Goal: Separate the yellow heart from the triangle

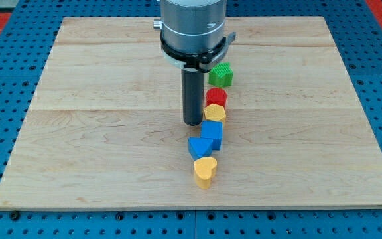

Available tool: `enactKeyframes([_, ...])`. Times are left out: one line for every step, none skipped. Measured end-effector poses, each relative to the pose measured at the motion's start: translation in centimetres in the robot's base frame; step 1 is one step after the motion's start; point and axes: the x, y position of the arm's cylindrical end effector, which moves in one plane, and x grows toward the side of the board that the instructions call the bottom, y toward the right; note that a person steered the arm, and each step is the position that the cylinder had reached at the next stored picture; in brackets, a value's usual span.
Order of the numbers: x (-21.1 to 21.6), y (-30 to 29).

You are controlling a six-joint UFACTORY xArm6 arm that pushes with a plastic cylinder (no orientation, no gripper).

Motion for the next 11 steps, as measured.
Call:
enactKeyframes([0.7, -2.4])
enactKeyframes([6.0, -4.5])
enactKeyframes([14.7, -4.3])
enactKeyframes([14.9, -0.1])
enactKeyframes([14.7, 8.1])
enactKeyframes([14.2, 9.2])
enactKeyframes([12.6, 6.2])
enactKeyframes([10.6, 3.1])
enactKeyframes([7.9, -0.7])
enactKeyframes([5.2, -3.9])
enactKeyframes([6.1, -4.6])
